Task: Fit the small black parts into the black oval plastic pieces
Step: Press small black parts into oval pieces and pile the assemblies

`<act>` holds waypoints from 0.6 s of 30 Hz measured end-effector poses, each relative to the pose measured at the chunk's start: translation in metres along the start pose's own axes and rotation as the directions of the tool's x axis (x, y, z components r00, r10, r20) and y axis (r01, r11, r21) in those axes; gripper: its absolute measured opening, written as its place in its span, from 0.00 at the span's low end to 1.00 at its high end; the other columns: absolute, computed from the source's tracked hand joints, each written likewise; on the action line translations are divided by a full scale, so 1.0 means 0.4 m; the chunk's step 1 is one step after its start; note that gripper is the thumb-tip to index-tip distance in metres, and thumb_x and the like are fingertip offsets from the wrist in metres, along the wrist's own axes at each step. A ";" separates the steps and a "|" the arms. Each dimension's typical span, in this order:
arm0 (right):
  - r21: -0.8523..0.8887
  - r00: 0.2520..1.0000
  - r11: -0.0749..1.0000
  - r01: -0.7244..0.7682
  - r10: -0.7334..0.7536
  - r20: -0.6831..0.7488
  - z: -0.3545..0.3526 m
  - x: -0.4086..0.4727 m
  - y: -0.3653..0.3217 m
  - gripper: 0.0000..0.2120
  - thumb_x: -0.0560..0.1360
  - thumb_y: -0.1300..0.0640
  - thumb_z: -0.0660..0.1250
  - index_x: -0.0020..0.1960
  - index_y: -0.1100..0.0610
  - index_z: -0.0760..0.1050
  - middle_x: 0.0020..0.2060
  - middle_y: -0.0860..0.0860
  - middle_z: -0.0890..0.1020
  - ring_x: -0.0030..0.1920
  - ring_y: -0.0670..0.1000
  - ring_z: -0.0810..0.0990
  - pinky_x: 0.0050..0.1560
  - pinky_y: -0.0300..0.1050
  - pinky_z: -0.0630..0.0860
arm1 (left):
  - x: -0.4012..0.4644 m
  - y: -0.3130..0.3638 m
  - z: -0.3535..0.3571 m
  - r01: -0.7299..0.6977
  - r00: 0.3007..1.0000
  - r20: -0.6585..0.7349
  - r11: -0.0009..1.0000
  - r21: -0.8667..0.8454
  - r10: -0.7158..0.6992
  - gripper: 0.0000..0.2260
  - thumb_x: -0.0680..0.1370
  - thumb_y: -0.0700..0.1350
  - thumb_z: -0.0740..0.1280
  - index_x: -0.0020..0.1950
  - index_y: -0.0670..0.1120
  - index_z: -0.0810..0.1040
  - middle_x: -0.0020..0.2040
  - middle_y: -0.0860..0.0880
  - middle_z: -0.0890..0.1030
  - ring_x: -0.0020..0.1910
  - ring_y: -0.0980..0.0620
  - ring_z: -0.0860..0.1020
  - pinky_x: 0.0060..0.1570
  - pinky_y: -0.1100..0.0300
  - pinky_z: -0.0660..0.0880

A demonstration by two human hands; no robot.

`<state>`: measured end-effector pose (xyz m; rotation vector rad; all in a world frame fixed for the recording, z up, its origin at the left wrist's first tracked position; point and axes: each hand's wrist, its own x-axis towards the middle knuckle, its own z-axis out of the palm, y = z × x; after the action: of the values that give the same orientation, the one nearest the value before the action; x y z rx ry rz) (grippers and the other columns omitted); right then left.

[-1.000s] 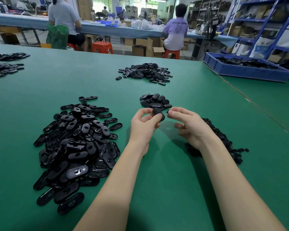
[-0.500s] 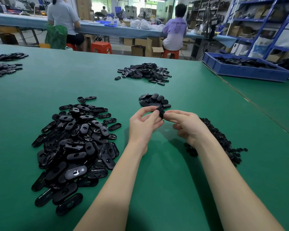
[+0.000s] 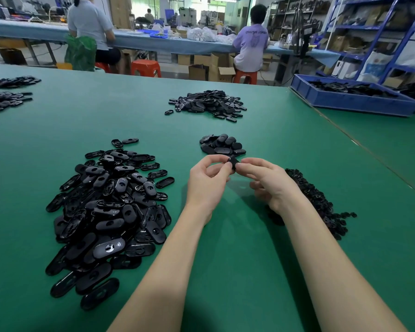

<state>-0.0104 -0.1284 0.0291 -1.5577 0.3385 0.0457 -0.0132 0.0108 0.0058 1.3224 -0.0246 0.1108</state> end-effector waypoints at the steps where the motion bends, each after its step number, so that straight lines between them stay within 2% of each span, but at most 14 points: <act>1: -0.033 1.000 0.999 0.003 -0.003 0.000 -0.004 -0.003 -0.001 0.12 0.70 0.50 0.80 0.51 0.50 0.84 0.43 0.47 0.88 0.26 0.44 0.67 0.25 0.34 0.61 | 0.000 0.002 -0.002 0.003 1.000 0.006 1.000 -0.015 -0.003 0.05 0.80 0.38 0.69 0.49 0.48 0.80 0.41 0.50 0.87 0.44 0.55 0.85 0.43 0.67 0.77; 3: -0.062 0.999 0.998 0.017 -0.015 0.031 -0.015 -0.007 -0.003 0.14 0.69 0.47 0.80 0.52 0.50 0.85 0.44 0.46 0.87 0.29 0.45 0.68 0.27 0.35 0.62 | 0.002 0.004 -0.005 0.014 0.999 0.030 0.999 -0.038 -0.013 0.06 0.80 0.37 0.67 0.52 0.48 0.80 0.41 0.49 0.87 0.45 0.53 0.85 0.44 0.66 0.78; 5: -0.088 0.997 0.995 0.045 -0.039 0.068 -0.020 -0.011 -0.004 0.14 0.68 0.47 0.80 0.50 0.51 0.86 0.41 0.44 0.85 0.30 0.45 0.69 0.28 0.36 0.62 | 0.002 0.005 -0.008 0.040 0.997 0.073 0.999 -0.031 -0.038 0.08 0.79 0.37 0.68 0.53 0.50 0.81 0.42 0.50 0.87 0.44 0.53 0.84 0.46 0.64 0.78; 10: -0.170 0.984 0.970 0.175 -0.165 0.070 -0.016 -0.010 -0.005 0.07 0.69 0.52 0.81 0.43 0.52 0.84 0.34 0.45 0.82 0.25 0.44 0.67 0.24 0.33 0.62 | 0.010 0.007 -0.021 0.120 0.988 0.099 0.992 -0.044 -0.115 0.09 0.76 0.35 0.71 0.50 0.49 0.81 0.41 0.50 0.87 0.40 0.53 0.81 0.53 0.60 0.79; 13: -0.227 0.977 0.952 0.206 -0.189 0.095 -0.023 -0.011 -0.014 0.05 0.71 0.53 0.80 0.43 0.51 0.84 0.33 0.44 0.81 0.25 0.44 0.68 0.24 0.32 0.63 | 0.011 0.007 -0.027 0.146 0.983 0.122 0.985 -0.090 -0.135 0.11 0.76 0.33 0.71 0.51 0.49 0.81 0.42 0.46 0.87 0.39 0.53 0.83 0.57 0.59 0.80; 18: -0.256 0.965 0.930 0.263 -0.247 0.092 -0.022 -0.010 -0.016 0.04 0.72 0.57 0.78 0.42 0.53 0.83 0.27 0.40 0.79 0.23 0.38 0.70 0.25 0.29 0.64 | 0.013 0.004 -0.030 0.167 0.976 0.152 0.983 -0.071 -0.155 0.08 0.76 0.34 0.72 0.51 0.46 0.82 0.44 0.45 0.87 0.41 0.52 0.84 0.58 0.57 0.79</act>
<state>-0.0144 -0.1365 0.0366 -1.8535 0.0819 -0.0690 -0.0086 0.0230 0.0047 1.2417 -0.0455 -0.1241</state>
